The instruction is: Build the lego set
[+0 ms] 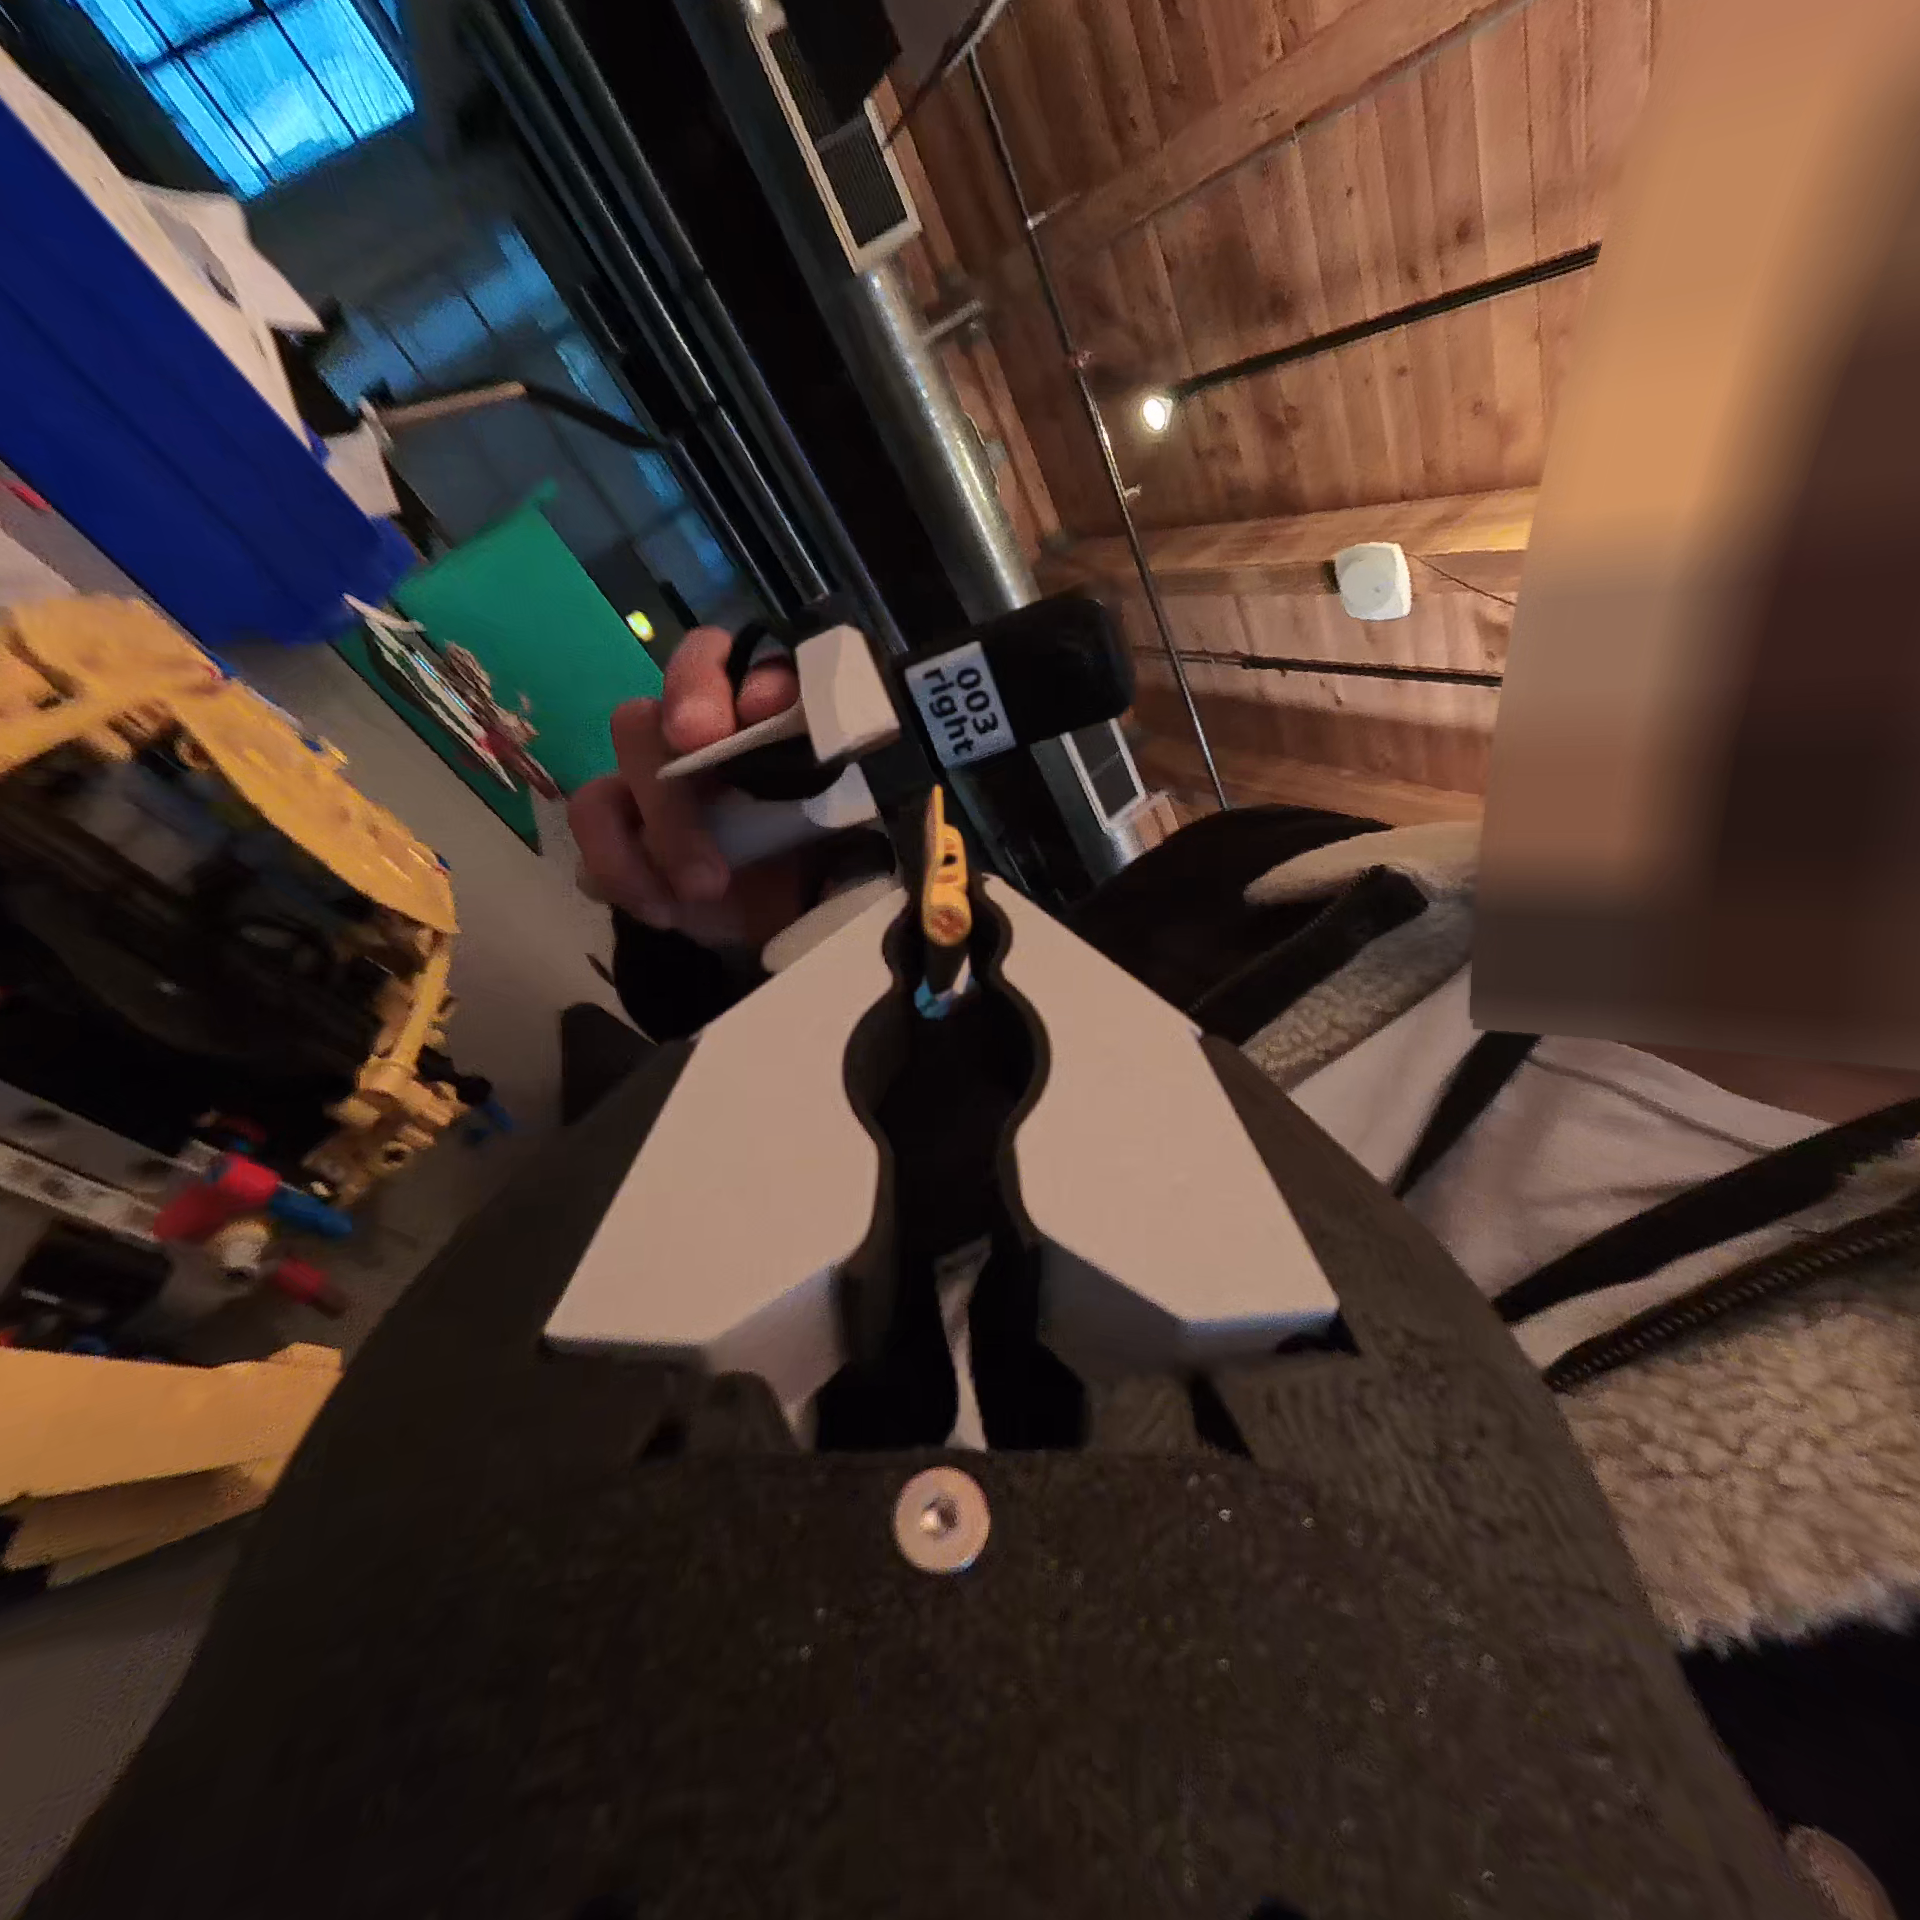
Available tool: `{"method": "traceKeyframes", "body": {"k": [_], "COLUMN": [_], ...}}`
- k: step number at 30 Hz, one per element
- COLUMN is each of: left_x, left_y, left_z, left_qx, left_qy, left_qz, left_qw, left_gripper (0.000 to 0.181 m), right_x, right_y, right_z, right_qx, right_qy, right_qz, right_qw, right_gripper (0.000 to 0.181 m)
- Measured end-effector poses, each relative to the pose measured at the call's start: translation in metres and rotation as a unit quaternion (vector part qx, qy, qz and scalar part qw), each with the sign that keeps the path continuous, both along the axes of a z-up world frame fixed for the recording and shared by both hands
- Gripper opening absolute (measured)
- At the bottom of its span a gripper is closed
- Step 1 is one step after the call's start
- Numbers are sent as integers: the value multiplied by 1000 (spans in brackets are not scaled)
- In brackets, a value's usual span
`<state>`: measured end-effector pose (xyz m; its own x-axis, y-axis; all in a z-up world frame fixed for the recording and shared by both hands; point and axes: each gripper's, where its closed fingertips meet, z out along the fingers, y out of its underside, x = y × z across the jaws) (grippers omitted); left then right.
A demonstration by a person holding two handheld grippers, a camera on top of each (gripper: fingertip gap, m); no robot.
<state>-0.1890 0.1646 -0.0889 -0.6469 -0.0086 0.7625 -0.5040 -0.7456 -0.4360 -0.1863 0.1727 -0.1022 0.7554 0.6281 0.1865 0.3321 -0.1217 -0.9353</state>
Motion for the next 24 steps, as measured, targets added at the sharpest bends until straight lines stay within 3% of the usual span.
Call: {"method": "traceKeyframes", "body": {"k": [12,15,18,24], "left_x": [-2,2,8,7], "left_y": [-17,-13,-3,-12], "left_z": [-7,-8,-11,-12], "left_qx": [24,13,0,24], "left_qy": [11,21,35,32], "left_qz": [-39,-29,-2,-15], "left_qw": [999,999,999,999], "left_gripper": [6,7,18,14], "right_x": [-5,0,-3,-7], "right_y": [-10,-7,-5,-1], "right_z": [0,-1,-9,-13], "right_qx": [-1,5,-5,-7], "right_qy": [-32,-44,-56,-60], "right_qz": [18,-2,-3,-7], "right_qw": [999,999,998,998], "right_gripper": [16,14,14,14]}}
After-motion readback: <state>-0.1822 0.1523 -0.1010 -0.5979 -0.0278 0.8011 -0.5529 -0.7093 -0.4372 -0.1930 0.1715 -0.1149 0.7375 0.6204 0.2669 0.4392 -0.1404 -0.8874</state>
